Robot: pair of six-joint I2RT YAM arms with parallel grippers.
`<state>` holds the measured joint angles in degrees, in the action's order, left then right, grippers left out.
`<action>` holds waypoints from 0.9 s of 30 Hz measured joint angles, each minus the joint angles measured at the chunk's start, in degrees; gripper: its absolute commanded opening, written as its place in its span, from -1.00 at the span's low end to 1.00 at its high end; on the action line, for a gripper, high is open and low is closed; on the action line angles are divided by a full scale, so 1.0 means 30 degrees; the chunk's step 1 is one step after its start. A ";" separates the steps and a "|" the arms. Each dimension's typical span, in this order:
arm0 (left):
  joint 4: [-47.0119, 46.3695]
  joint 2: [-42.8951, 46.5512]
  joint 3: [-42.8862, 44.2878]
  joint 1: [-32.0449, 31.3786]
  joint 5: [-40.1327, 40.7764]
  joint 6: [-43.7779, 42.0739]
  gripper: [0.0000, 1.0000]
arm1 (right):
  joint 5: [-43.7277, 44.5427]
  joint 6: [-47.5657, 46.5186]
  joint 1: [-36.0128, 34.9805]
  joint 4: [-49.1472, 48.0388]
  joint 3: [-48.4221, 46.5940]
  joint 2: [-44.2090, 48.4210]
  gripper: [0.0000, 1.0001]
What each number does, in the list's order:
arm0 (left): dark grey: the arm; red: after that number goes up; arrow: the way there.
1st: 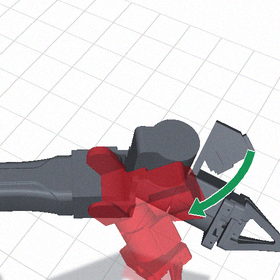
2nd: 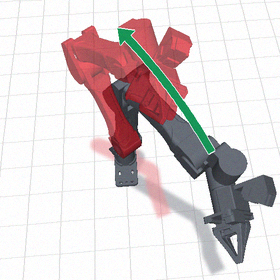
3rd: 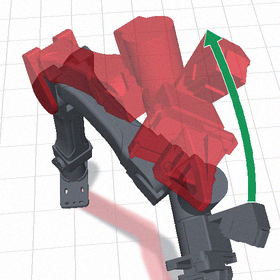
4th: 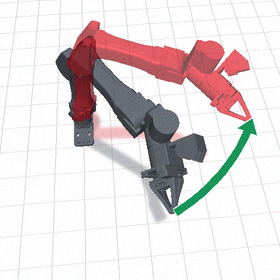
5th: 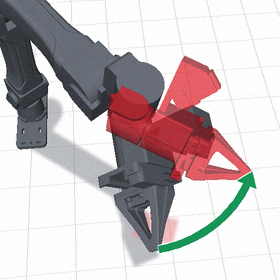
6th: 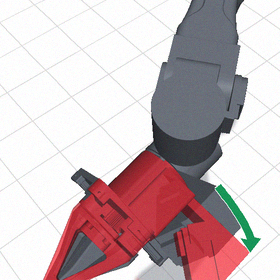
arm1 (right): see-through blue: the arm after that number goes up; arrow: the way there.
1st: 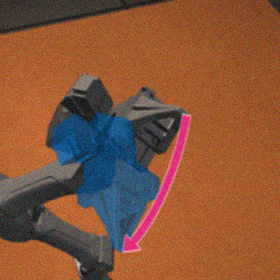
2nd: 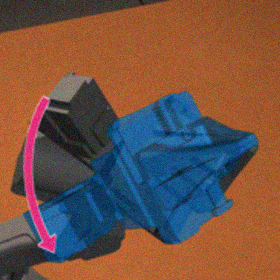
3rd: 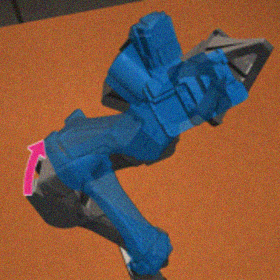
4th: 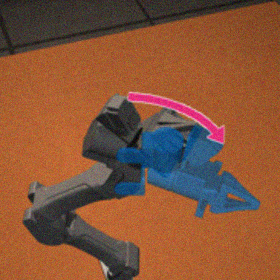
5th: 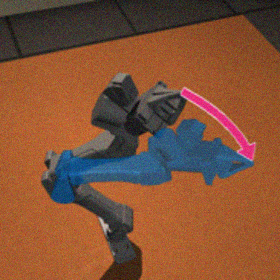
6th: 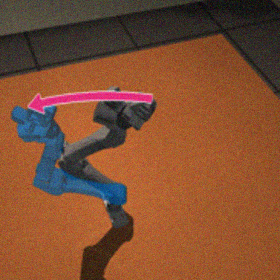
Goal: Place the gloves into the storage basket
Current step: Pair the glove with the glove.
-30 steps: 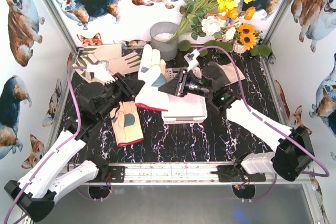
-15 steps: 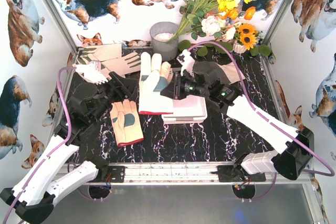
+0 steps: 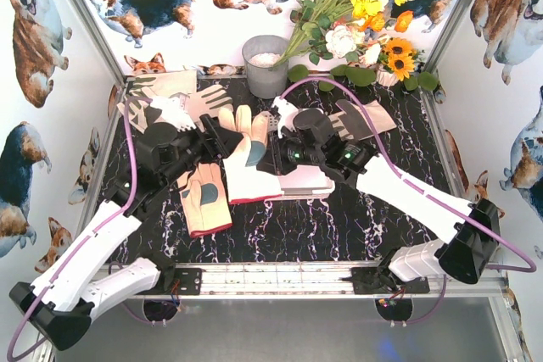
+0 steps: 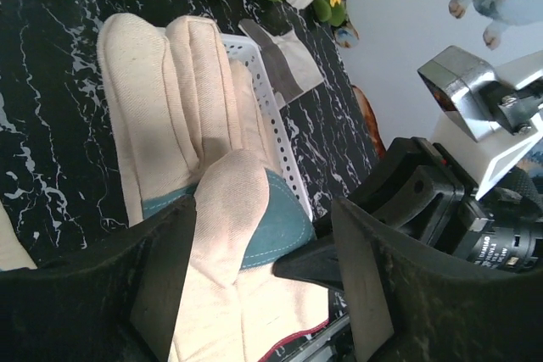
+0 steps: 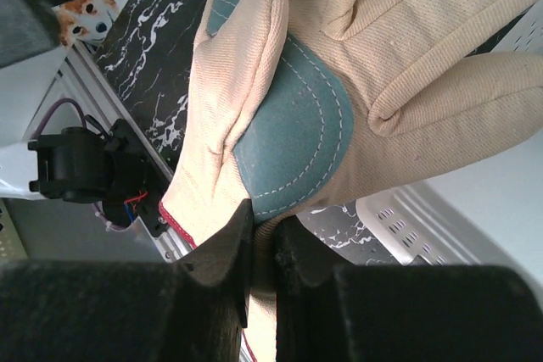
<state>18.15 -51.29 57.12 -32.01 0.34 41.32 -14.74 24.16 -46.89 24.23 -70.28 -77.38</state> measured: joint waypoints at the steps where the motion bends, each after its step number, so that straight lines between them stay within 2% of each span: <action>1: -0.0233 -0.0095 -0.0102 0.0000 -0.0204 0.0073 0.05 | 0.0080 -0.0080 -0.0058 0.0066 0.0000 0.0000 -1.00; 17: -0.0270 -0.2783 -0.0838 0.0000 0.0189 0.0007 0.09 | 0.1945 -0.1093 -0.1355 0.1311 -0.1071 -0.1173 -1.00; 27: -0.1202 -0.3213 -0.2492 -0.0073 0.0131 0.0794 -1.00 | 0.2084 -0.0976 -0.1501 0.1902 -0.1049 -0.1392 -1.00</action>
<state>14.55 -60.93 49.65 -32.23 0.73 43.70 -8.49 21.23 -51.40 29.93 -73.43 -81.56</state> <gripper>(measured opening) 0.144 0.123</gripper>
